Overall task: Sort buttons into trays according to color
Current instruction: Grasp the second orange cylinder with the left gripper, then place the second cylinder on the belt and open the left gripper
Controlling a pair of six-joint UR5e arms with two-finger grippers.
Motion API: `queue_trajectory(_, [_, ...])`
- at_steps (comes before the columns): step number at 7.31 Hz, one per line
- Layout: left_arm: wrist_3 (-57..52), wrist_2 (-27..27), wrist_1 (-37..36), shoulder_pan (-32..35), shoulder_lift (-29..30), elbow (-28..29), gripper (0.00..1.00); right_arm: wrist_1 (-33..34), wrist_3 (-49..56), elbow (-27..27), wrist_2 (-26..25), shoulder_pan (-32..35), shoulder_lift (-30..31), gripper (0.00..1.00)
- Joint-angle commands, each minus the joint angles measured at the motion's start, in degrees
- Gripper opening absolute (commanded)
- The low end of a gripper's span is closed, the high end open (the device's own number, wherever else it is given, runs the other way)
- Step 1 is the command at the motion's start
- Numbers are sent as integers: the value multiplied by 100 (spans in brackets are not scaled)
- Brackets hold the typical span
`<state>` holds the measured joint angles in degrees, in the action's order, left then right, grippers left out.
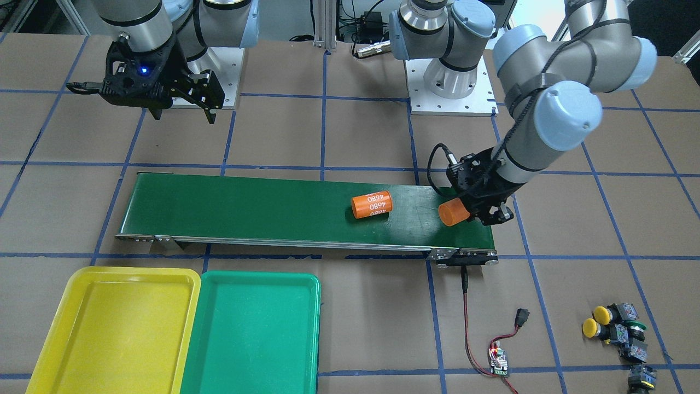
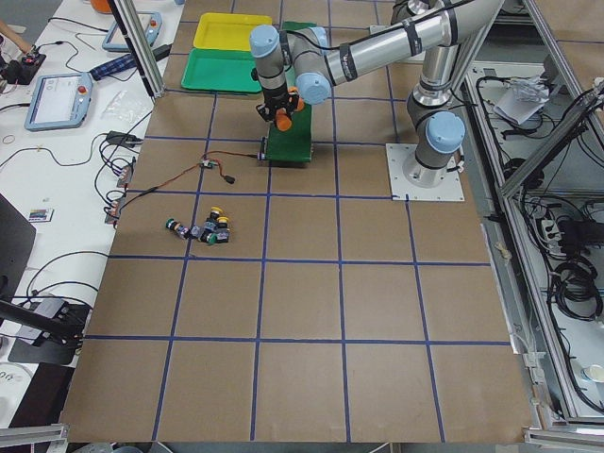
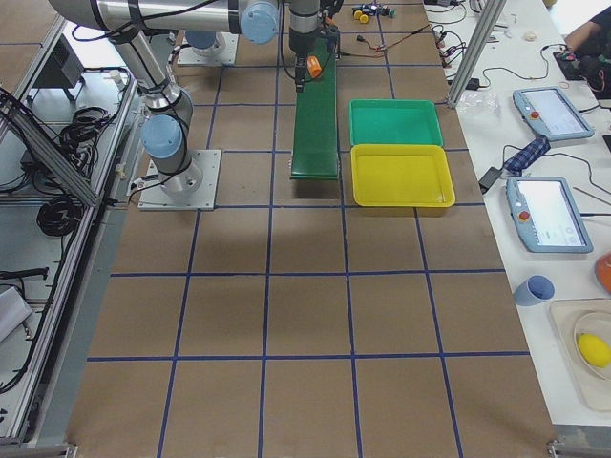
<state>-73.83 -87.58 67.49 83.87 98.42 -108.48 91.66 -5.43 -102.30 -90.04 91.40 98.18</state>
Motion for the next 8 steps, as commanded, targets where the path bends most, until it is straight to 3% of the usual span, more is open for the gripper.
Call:
queue_trajectory(1, [-560,-617,-1141,183,-103,-717,0,10,-2,9,21,0,8,100])
queue_trajectory(3, [-571,-524,-1089,200,-131,-727,0,10,-2,0,21,0,-1,100])
queue_trajectory(4, [-571,-384,-1089,200,-104,-727,42,1,-2,0,21,0,-1,100])
queue_trajectory(5, [-684,-191,-1150,192,-43,-718,99,10,-2,0,21,0,8,100])
queue_trajectory(8, [-677,56,-1098,69,-227,-569,100,1,-2,0,21,0,-1,100])
